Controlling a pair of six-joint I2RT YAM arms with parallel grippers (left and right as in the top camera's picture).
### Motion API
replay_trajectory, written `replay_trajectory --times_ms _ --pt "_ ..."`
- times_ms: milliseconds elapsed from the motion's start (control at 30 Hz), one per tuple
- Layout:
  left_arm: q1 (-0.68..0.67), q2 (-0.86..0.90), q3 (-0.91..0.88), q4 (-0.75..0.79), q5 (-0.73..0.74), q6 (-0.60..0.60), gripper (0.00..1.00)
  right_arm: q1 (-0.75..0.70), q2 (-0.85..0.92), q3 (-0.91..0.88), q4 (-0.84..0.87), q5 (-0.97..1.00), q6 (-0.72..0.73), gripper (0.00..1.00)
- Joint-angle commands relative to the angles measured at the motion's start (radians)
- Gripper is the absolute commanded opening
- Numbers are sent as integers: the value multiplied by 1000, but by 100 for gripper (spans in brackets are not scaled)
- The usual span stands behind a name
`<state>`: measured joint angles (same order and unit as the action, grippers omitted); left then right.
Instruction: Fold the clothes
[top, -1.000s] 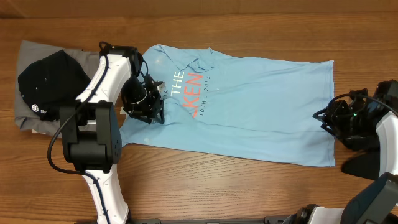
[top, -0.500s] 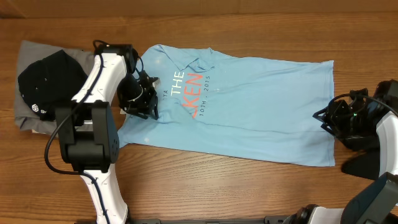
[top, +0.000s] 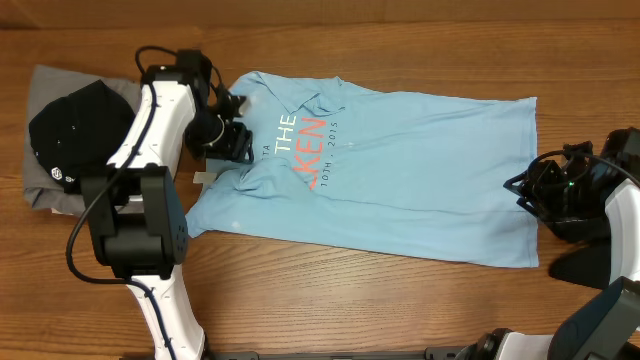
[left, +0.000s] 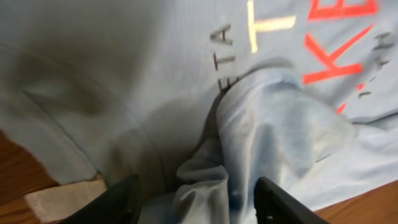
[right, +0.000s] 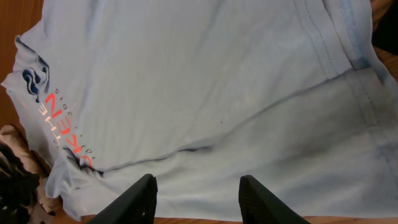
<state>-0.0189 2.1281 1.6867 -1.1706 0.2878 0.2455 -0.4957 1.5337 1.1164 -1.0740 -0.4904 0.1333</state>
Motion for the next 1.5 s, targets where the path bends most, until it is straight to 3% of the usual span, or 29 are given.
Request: replay_trajectory --times_ms 0,233,267,700,733,767,800,900,1033,1200,1367,1467 --pt "-3 -17 -33 5 1 28 54 5 -15 16 2 1 -7 47" --pt "-2 -17 -33 6 2 28 5 5 -15 16 0 0 -7 47" --pt "-2 -17 -32 5 1 29 4 5 -15 16 -2 0 -7 47" --pt "71 -17 135 53 1 -41 4 5 -15 16 -2 1 -7 47" --pt "71 -17 134 54 1 -41 11 5 -15 16 -2 1 -7 47" --pt "71 -16 131 53 0 -40 30 5 -15 16 -2 1 -7 47" --pt "71 -16 129 50 -2 -40 41 5 -15 16 -2 1 -7 47" --pt "71 -16 128 35 -21 -40 61 5 -15 16 -1 1 -7 47" --pt "71 -16 128 18 -23 -44 63 5 -15 16 -1 1 -7 47" --pt "64 -16 128 4 77 -43 62 5 -15 16 0 1 -7 47" --pt "48 -14 127 31 -13 -43 60 5 -15 16 1 1 -7 47" --pt "40 -6 119 77 6 -44 49 5 -15 16 2 1 -7 47"
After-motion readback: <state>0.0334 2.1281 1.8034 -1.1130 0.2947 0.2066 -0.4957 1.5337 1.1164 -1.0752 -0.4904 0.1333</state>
